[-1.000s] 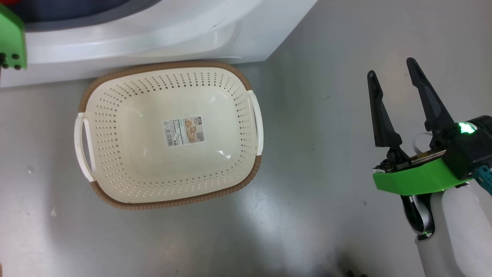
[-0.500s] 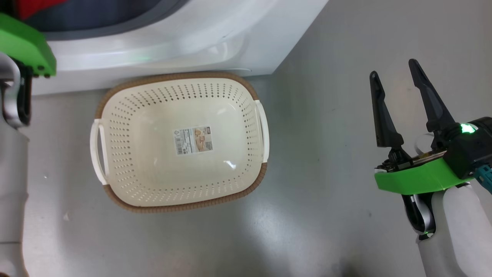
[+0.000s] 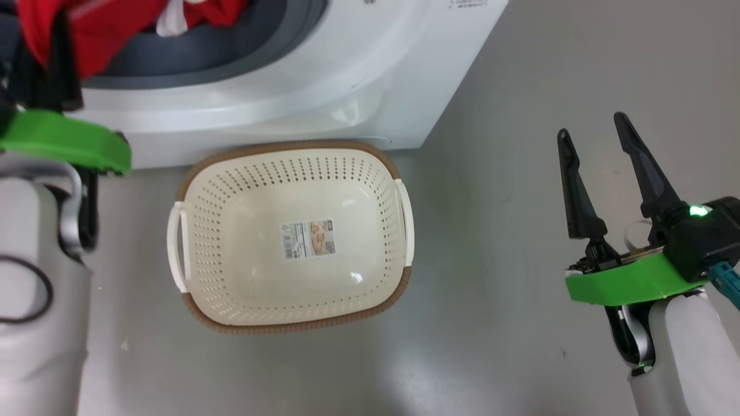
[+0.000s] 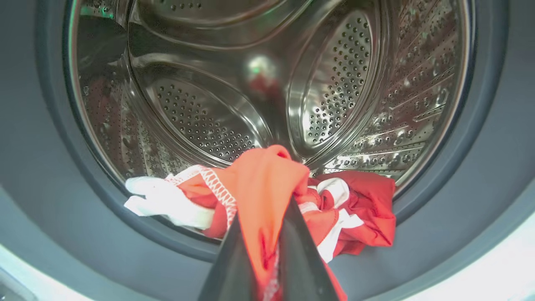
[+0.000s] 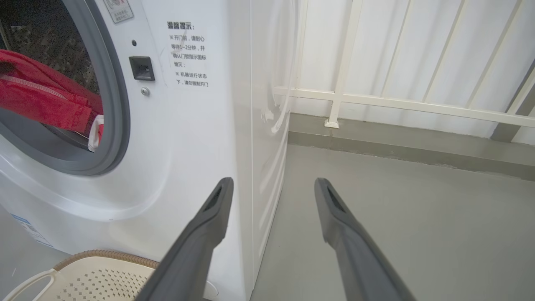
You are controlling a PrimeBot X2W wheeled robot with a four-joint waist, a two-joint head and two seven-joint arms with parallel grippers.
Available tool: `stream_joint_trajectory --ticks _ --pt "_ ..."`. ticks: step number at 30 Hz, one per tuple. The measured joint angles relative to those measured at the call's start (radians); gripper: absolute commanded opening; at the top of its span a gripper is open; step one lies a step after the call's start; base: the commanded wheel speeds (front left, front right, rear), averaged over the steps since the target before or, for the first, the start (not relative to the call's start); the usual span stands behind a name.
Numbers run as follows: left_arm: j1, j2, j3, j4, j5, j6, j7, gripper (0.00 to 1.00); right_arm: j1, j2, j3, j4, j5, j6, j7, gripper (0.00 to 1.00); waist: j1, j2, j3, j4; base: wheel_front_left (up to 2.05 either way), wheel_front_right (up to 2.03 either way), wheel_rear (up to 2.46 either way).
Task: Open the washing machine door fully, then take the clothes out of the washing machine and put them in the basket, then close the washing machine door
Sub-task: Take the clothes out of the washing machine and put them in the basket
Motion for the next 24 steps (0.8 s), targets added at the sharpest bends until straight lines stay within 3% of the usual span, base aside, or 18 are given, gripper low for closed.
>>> stream_joint_trajectory --ticks 24 --pt "0.378 -0.071 -0.025 -0.283 -0.045 -0.001 -0.003 0.00 0.068 0.000 -0.011 0.014 0.001 0.000 0.000 1.00 0.0000 0.0000 -0.170 0.015 0.00 0.00 0.00"
